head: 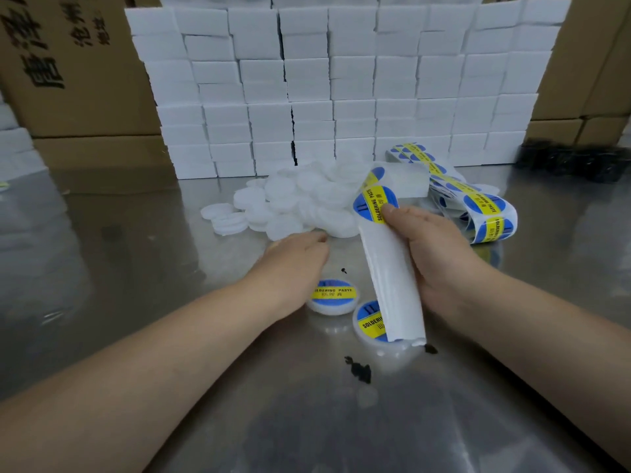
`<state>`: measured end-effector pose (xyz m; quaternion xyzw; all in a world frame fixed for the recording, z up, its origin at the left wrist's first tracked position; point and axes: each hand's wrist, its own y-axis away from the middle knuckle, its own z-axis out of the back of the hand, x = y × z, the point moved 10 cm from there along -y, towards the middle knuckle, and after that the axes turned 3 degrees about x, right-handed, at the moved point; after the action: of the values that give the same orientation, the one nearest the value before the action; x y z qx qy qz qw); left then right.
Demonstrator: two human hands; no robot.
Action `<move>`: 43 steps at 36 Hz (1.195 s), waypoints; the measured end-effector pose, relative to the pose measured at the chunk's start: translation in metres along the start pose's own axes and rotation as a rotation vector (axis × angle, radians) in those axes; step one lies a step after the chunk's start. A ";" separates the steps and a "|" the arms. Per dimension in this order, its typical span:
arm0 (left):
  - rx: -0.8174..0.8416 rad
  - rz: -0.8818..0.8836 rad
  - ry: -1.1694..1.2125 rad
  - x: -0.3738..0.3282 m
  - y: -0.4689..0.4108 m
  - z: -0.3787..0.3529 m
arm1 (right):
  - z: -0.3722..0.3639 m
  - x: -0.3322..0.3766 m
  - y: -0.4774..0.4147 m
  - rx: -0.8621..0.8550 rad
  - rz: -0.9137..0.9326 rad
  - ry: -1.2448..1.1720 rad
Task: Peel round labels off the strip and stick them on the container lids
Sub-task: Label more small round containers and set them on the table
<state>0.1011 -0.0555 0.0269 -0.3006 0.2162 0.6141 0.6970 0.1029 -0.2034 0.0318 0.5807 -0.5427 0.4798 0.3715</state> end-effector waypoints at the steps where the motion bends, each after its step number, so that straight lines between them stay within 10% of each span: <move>1: -0.047 0.019 0.029 0.000 -0.002 0.007 | 0.001 0.000 -0.001 -0.009 0.003 0.025; 17: -0.107 -0.391 -1.084 -0.050 -0.080 -0.016 | -0.002 -0.003 -0.002 0.000 0.033 0.178; 43: -0.168 -0.250 -0.805 -0.054 -0.071 0.009 | -0.009 -0.003 0.000 0.071 0.028 0.122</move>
<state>0.1621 -0.0932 0.0807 -0.1166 -0.1619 0.6087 0.7680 0.1014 -0.1939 0.0316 0.5555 -0.5097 0.5386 0.3762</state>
